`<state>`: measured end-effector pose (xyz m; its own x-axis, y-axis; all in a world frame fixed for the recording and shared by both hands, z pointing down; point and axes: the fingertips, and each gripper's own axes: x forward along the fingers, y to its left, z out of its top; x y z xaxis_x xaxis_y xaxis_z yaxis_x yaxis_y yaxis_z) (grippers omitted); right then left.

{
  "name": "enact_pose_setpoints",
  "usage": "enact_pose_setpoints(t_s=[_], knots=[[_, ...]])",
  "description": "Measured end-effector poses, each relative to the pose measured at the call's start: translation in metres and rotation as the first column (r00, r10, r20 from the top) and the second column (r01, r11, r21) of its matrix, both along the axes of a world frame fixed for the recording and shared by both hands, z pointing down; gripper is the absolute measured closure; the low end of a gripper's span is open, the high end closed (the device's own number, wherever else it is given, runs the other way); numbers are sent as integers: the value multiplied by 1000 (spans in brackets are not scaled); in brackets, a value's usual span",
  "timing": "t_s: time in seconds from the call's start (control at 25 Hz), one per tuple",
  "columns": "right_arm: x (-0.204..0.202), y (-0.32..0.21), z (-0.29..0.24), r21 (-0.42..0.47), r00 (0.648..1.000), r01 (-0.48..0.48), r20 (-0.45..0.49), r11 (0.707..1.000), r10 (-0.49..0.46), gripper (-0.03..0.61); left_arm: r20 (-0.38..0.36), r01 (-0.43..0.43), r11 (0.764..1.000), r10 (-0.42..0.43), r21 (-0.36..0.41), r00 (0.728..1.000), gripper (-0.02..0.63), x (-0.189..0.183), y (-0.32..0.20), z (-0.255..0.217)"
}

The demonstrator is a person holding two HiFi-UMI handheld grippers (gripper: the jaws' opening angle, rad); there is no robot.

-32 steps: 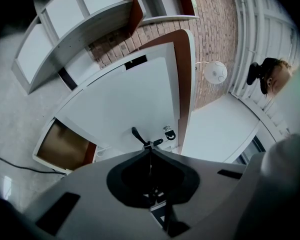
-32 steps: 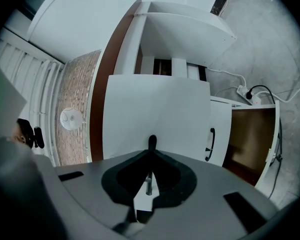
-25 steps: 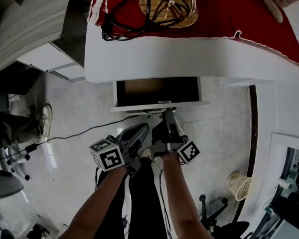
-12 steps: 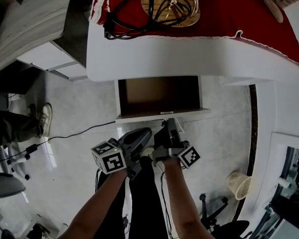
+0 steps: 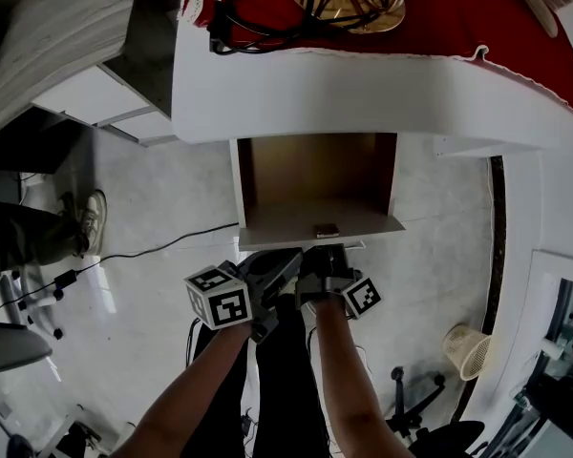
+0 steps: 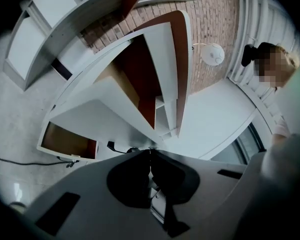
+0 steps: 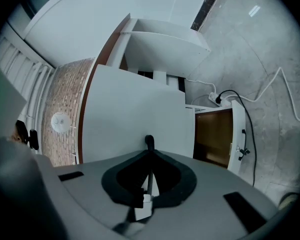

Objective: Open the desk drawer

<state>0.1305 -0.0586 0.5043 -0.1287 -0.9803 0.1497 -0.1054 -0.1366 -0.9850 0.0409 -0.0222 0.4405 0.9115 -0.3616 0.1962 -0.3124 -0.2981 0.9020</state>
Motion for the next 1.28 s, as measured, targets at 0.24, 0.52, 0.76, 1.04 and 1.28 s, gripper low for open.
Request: enact_pose_setpoints(t_s=[0.24,0.52,0.76,1.04,1.28], knots=[[-3,1,4,12,1000,25,5,1000,-25,546,-13,-11,1000,11,-18,1000,603,3,7,6],[-3,1,3,20,1000,21,-13,1000,-20,543,1,-43,999,43,-22,999,603,5,15,10],[-1,7,3,-5,998,32,-54,999,-32,528,27,-64,998,65,-11,998,603,5,18,14],[-2,36,-22,-112,984,69,-155,991,-86,522,69,-130,991,130,-4,989,603,8,34,-1],[-9,33,-78,-112,977,106,-173,988,-124,522,119,-205,976,196,68,973,603,3,22,-48]])
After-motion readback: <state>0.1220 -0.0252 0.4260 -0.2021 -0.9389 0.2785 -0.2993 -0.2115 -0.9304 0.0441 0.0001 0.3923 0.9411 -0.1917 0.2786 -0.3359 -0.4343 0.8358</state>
